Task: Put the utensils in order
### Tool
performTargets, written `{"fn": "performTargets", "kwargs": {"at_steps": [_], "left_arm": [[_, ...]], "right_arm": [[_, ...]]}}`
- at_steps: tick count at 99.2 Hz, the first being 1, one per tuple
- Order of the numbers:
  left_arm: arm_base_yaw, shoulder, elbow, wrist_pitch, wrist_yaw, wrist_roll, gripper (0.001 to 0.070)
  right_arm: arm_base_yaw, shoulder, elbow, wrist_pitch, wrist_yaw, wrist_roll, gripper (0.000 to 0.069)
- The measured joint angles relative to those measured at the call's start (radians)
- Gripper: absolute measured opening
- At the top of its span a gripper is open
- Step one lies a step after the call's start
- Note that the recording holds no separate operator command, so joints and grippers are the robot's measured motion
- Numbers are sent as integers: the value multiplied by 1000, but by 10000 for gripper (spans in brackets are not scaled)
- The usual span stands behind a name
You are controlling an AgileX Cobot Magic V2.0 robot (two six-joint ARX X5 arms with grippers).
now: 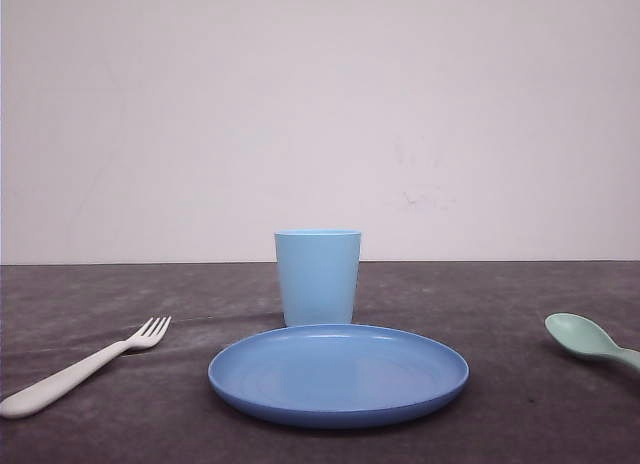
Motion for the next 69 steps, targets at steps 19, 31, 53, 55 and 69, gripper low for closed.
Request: {"fn": "performTargets", "kwargs": {"at_steps": [19,31,53,55,69], "left_arm": [[0,0,1,5,0,-117,23],[0,34,60,-37,3,-166,23],[0,239,371,-134,38,-165,23],[0,266,401,-147,39,-158,23],[0,472,592,-246,91,-114,23]], "right_arm": [[0,0,3,23,-2,104,4],[0,29,72,-39,-2,166,4],[0,248,363,-211,-2,109,4],[1,276,391,-227,-2,93,4],[1,464,592,-324,-2,-35,4]]}}
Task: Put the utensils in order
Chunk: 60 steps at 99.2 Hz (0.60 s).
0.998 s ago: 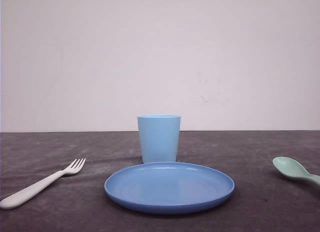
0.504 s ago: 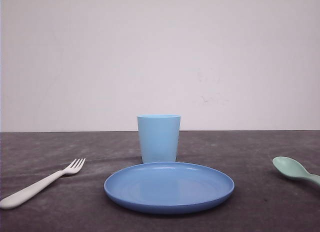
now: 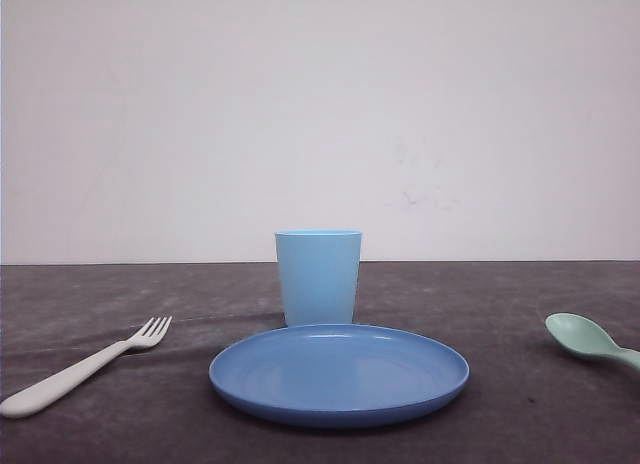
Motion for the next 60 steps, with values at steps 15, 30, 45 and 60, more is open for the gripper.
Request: {"fn": "performTargets", "kwargs": {"at_steps": [15,30,45,60], "left_arm": [[-3,169,96,-50,74,35,23],[-26,275,99,-80,120,45,114],[-69,341,99,-98,126,47,285],[-127,407,99,-103,126,31,296]], "right_arm": [[19,121,103,-49,0,-84,4],[56,188,112,-77,-23,-111,164],[76,224,112,-84,-48,-112,410],[79,249,113,-89,-52,-112,441]]}}
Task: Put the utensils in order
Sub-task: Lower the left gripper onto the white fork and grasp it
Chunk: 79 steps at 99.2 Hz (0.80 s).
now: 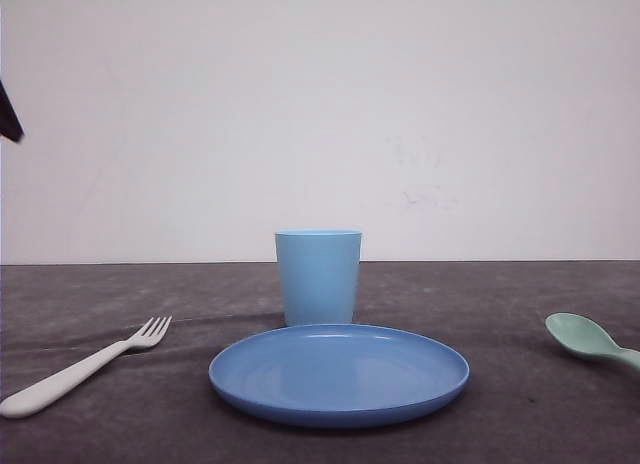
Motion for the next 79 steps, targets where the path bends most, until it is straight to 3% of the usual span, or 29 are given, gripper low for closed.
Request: {"fn": "performTargets", "kwargs": {"at_steps": [19,48,63,79], "left_arm": [[-117,120,0,1,-10,-35,296],[-284,335,0,105,-89,-82,296],[-330,431,0,155,-131,-105,296],[-337,497,0,174,-159,-116,294]], "right_arm": [[0,19,0,-11,0,0,443],[0,23,0,-24,0,0,443],[0,23,0,-33,0,0,443],[0,23,0,-38,0,0,443]]}}
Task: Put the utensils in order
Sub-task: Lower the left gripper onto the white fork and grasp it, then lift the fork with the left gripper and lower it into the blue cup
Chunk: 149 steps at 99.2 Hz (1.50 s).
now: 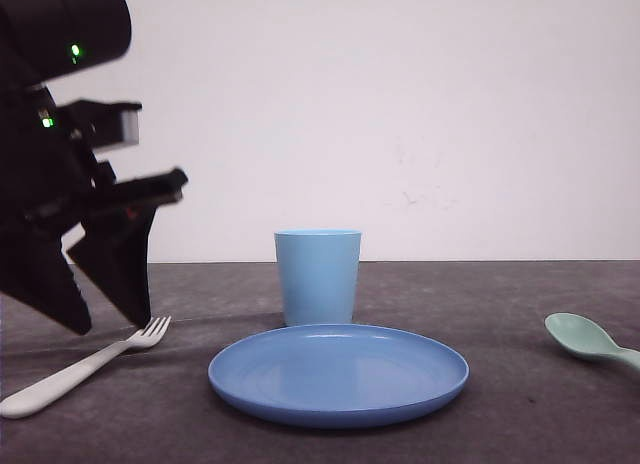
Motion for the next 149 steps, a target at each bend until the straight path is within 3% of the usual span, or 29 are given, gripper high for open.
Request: {"fn": "performTargets", "kwargs": {"at_steps": [26,52,86,95,115,128,149], "left_arm": [[0,63,0,15,-4,-11,255],[0,88,8,42,-9,-35,48],[0,48,79,-3,-6,-40,40],[0,-50,109,73,-19,-40,40],[-7,-216,125,430,-60,-22,40],[-34,-179,125,633,-61,25,40],[-99,2,125,841,-60,99,40]], "right_arm": [[0,0,0,-11,0,0,443],[0,0,0,-14,0,0,443],[0,0,0,-17,0,0,443],[0,0,0,-17,0,0,443],[0,0,0,-14,3,0,443],[0,0,0,3,13,0,443],[0,0,0,34,52,0,443]]}}
